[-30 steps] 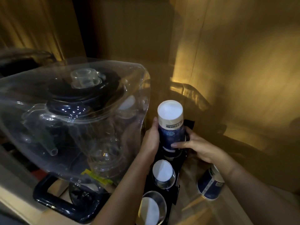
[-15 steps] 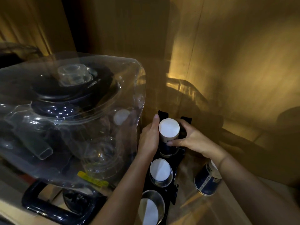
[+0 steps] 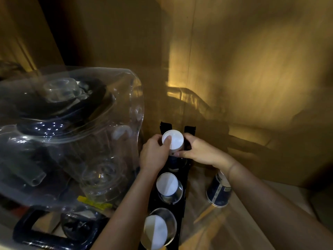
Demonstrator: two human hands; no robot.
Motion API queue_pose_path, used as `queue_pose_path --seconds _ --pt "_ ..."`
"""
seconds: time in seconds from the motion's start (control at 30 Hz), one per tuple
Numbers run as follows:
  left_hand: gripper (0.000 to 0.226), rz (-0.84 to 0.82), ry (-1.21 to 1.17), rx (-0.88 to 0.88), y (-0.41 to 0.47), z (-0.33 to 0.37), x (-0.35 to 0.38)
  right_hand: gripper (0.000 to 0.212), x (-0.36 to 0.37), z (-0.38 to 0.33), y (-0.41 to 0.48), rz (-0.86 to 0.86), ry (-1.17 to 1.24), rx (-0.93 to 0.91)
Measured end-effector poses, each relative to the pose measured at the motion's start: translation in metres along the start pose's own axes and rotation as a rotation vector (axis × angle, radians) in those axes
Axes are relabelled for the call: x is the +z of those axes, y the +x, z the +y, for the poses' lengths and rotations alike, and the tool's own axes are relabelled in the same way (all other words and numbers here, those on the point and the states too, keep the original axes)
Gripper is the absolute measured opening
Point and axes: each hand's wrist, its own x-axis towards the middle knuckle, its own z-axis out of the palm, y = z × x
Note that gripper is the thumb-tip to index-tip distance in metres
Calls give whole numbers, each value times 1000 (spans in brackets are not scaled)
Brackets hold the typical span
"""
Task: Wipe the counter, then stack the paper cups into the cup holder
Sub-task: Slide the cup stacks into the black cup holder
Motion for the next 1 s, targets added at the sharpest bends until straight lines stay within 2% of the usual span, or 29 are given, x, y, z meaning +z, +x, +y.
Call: queue_pose_path --seconds 0.17,0.27,0.33,0.43,0.5,0.63,0.73,0.83,0.93,1.0 --pt "36 167 -47 216 -26 38 -4 50 -27 -4 -24 38 -83 21" --pt "36 125 -75 353 -49 60 9 45 -42 4 -45 130 -67 47" --pt "35 48 -151 345 -60 66 22 40 -47 12 -57 195 -4 59" --pt "37 -88 -266 246 -74 66 54 26 -52 31 -74 330 102 76" --pt "40 -177 -409 105 -82 62 80 23 -52 51 -81 449 97 102" --pt "52 -239 -575 -227 -89 42 125 46 -44 94 -89 567 125 238" --pt "58 -282 -637 -375 -86 24 148 72 -37 121 -96 526 266 343" --pt "59 -351 -704 -445 -83 10 165 86 -30 139 -101 430 421 421" --pt "56 -411 -761 -497 -76 -3 182 89 -25 153 -100 338 519 477" --pt "54 -443 -773 -523 -71 -12 191 82 -22 162 -96 298 543 486"
